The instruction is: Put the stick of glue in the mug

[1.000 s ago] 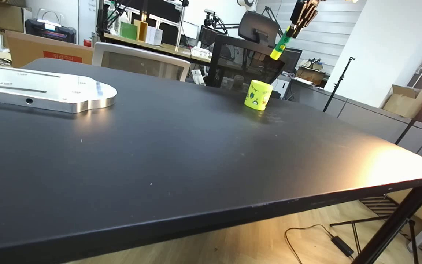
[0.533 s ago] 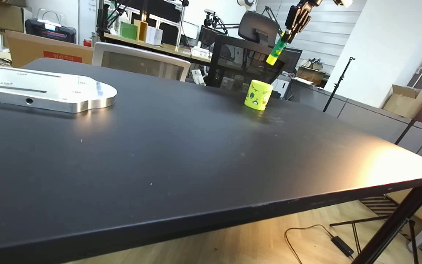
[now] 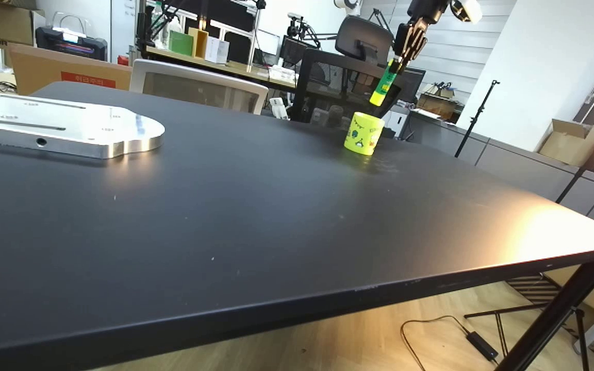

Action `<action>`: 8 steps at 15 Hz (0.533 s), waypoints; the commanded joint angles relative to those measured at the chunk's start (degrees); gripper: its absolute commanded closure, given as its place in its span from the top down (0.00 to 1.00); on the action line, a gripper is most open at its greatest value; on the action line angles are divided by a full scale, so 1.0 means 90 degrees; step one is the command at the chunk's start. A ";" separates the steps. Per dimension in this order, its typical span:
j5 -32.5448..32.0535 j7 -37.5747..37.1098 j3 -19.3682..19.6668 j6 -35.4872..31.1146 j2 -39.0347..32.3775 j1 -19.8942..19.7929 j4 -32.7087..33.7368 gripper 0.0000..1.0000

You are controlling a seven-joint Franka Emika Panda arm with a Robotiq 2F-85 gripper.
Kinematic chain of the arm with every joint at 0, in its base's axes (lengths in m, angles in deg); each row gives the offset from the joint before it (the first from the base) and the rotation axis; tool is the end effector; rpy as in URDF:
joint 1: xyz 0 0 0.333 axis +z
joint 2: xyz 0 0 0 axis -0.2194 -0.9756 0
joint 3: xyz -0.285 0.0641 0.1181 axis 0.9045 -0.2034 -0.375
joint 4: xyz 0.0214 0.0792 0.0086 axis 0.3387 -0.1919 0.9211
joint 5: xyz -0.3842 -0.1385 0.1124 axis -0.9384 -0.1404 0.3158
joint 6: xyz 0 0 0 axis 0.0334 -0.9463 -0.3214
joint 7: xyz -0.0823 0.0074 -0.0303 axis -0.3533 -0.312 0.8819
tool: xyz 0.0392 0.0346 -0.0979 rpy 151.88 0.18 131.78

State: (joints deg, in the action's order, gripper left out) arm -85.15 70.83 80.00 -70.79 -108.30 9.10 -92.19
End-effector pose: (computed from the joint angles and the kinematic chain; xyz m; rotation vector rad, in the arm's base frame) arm 0.7842 -0.0134 0.3408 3.0613 0.6403 0.2129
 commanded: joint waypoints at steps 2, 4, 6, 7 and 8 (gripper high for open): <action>-0.0040 -0.0046 -0.0005 0.0554 -0.0591 0.0026 0.0805 0.08; -0.0053 -0.0032 -0.0005 0.0580 -0.0775 0.0027 0.0968 0.08; -0.0078 -0.0029 0.0002 0.0534 -0.0932 0.0038 0.1075 0.08; -0.0077 -0.0020 -0.0003 0.0533 -0.0999 0.0035 0.1134 0.08; -0.0079 -0.0014 -0.0003 0.0527 -0.1072 0.0036 0.1180 0.08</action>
State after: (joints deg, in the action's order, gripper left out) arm -85.27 70.97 80.01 -67.91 -114.92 9.21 -86.43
